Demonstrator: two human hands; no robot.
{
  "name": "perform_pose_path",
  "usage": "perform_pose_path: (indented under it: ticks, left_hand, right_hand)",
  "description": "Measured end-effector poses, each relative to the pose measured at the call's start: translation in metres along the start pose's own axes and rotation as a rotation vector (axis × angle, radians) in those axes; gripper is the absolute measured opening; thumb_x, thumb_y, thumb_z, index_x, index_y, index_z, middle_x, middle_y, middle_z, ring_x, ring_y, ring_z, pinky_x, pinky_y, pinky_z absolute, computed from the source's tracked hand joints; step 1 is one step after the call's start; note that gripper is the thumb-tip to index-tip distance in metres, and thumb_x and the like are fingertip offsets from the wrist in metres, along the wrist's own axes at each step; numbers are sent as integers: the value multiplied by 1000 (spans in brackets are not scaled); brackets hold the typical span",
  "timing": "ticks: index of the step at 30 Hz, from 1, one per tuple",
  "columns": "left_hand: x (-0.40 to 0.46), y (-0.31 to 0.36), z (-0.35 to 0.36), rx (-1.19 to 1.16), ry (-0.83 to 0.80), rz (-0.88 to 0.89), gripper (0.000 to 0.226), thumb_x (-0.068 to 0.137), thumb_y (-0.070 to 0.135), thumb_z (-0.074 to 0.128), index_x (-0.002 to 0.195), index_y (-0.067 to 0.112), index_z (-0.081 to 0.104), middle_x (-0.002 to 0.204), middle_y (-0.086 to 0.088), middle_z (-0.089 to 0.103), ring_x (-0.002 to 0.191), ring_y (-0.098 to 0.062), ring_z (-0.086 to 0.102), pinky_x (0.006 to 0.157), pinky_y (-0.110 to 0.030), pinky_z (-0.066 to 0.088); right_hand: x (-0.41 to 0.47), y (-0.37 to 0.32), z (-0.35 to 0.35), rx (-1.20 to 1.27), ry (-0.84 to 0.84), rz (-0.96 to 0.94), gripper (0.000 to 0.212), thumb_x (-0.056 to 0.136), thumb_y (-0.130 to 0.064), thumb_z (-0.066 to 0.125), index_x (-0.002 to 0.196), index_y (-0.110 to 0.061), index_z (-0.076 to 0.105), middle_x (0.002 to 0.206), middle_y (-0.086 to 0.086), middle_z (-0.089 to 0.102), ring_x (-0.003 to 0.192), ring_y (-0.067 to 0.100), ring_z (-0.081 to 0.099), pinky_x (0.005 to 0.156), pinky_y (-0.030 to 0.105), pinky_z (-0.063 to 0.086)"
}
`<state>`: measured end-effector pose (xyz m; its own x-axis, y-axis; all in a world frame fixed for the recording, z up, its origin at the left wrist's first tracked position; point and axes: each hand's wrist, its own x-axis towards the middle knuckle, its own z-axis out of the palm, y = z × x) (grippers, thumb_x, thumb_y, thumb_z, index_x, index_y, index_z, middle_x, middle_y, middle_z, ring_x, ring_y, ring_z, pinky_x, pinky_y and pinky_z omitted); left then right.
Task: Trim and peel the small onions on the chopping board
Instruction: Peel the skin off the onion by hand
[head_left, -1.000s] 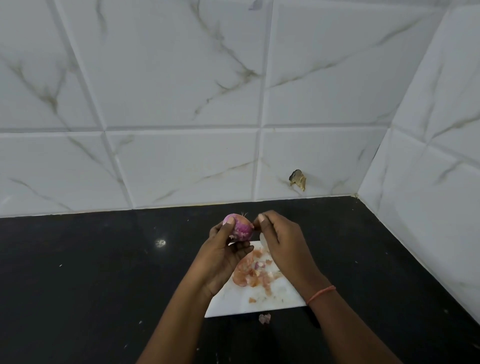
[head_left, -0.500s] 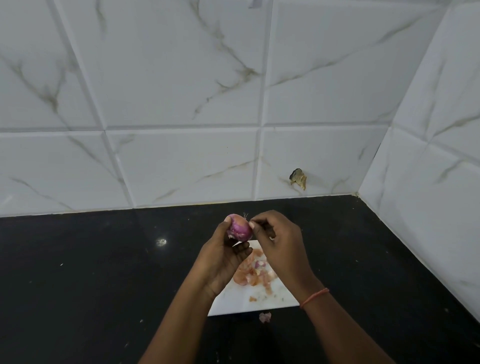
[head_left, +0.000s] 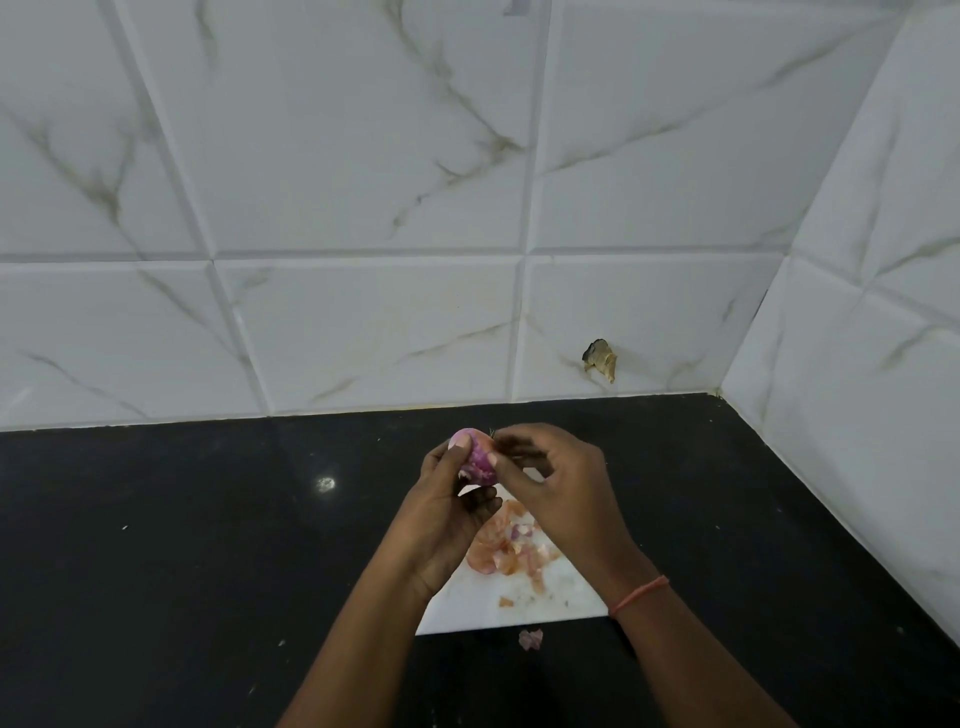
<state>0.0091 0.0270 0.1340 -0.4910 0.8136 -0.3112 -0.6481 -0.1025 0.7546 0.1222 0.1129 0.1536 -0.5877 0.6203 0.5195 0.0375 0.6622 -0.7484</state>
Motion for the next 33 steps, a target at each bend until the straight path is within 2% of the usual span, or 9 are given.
perform_pose_path:
  ticks: [3,5,9,14,17,19,23,26,33]
  left_hand:
    - [0,-1,-1,15,-27,31,52,92,35,65,136,12,52,134,-25,60,118,-35,63,104,-44,51]
    - [0,-2,-2,10,-26,34,56,85,36,68,134,13,52,133,-25,60,123,-39,61,108,-47,49]
    - [2,-2,-1,32,-14,45,53,88,37,64,134,13,52,119,-19,62,89,-24,60,82,-35,53]
    - [1,-1,1,47,-7,67,62,78,39,68,133,14,52,116,-18,62,88,-23,61,83,-36,52]
    - [3,-2,-1,42,-4,64,62,78,39,71,132,15,52,128,-24,63,120,-41,61,106,-48,48]
    - [3,-3,-2,62,-3,75,60,77,40,72,130,18,53,131,-23,62,130,-43,54,111,-52,44]
    - [-1,-1,-1,130,-1,100,59,79,42,70,131,20,51,131,-21,62,124,-38,59,106,-47,49]
    - [-4,0,1,190,2,121,44,92,39,63,130,21,49,127,-22,62,105,-29,63,88,-35,55]
    - [-12,-5,5,388,90,197,33,101,38,54,130,26,42,118,-11,63,97,-18,61,71,-27,47]
  right_hand:
    - [-2,-1,3,-1,-1,-9,19,84,-21,74,103,-17,72,93,-10,71,89,0,67,76,12,53]
    - [-3,0,5,-13,22,-31,17,84,-19,74,99,-13,73,91,-7,71,87,2,67,76,14,55]
    - [-1,2,4,-51,36,-78,14,85,-18,73,96,-10,75,89,-3,71,87,4,66,74,12,54]
    - [0,-1,2,-64,38,-65,13,87,-21,72,97,-13,73,89,-6,71,86,2,66,74,11,53]
    - [-1,-1,3,-35,28,-71,14,87,-21,72,99,-13,74,91,-6,71,87,2,66,75,12,53]
    - [-2,-1,4,-54,31,-75,15,86,-20,72,98,-12,74,91,-5,71,88,4,66,76,13,54]
    - [-2,2,2,-124,25,-117,11,87,-16,72,95,-11,74,89,-3,71,83,6,67,73,17,56]
    - [0,4,0,-206,-31,-141,9,88,-16,70,95,-12,73,88,-3,70,80,8,65,70,25,56]
    - [6,2,-7,-346,-203,-51,11,91,-24,65,92,-14,70,85,-3,66,77,10,62,71,33,55]
